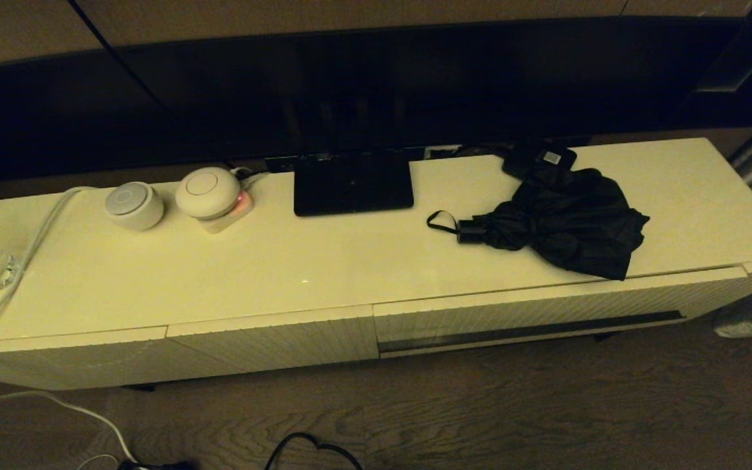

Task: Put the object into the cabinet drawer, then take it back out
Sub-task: Open the drawer

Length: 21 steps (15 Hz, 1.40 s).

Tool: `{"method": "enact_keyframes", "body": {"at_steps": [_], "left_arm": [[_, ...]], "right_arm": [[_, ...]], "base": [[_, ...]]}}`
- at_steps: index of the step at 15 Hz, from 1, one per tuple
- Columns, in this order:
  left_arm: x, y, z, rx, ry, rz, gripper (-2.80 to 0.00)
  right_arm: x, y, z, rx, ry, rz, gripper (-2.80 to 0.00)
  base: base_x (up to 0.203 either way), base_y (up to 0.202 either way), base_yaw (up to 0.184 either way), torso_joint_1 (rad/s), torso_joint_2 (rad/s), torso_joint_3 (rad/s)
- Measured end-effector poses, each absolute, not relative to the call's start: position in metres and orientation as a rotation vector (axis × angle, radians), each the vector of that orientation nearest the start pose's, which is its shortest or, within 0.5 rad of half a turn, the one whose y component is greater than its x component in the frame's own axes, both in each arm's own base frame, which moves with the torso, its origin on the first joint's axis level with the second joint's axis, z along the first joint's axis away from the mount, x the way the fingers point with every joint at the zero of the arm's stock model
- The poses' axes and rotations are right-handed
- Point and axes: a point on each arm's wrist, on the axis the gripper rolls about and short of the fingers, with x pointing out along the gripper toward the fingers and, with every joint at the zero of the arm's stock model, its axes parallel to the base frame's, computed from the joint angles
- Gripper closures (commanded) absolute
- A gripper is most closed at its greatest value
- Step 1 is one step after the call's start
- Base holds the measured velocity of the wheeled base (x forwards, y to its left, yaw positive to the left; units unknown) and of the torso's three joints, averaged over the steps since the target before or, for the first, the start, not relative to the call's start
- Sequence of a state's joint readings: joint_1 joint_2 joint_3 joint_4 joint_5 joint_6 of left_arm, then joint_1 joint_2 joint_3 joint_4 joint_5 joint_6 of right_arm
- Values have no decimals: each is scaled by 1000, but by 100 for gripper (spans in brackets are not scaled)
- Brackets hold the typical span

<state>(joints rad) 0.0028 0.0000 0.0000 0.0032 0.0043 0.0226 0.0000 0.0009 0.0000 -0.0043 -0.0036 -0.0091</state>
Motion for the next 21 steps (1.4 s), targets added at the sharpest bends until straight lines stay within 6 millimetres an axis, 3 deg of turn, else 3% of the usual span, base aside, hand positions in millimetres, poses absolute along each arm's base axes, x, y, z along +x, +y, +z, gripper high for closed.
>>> {"method": "enact_keyframes", "body": {"at_steps": [12,17,19,21], "left_arm": [[-23,0,75,23,3,7,0],[-23,0,75,23,3,7,0],[-23,0,75,23,3,7,0],[-23,0,75,23,2,7,0]], "right_arm": [[-24,0,78,-13,-3,-12,0],[-42,1,152,-22,-63,46,0],[-33,2,184,-41,-24,96,0],[-10,4,213,-87,49,166,0]], "base": [[0,0,0,0,0,0],[0,0,0,0,0,0],[0,0,0,0,0,0],[0,0,0,0,0,0]]}}
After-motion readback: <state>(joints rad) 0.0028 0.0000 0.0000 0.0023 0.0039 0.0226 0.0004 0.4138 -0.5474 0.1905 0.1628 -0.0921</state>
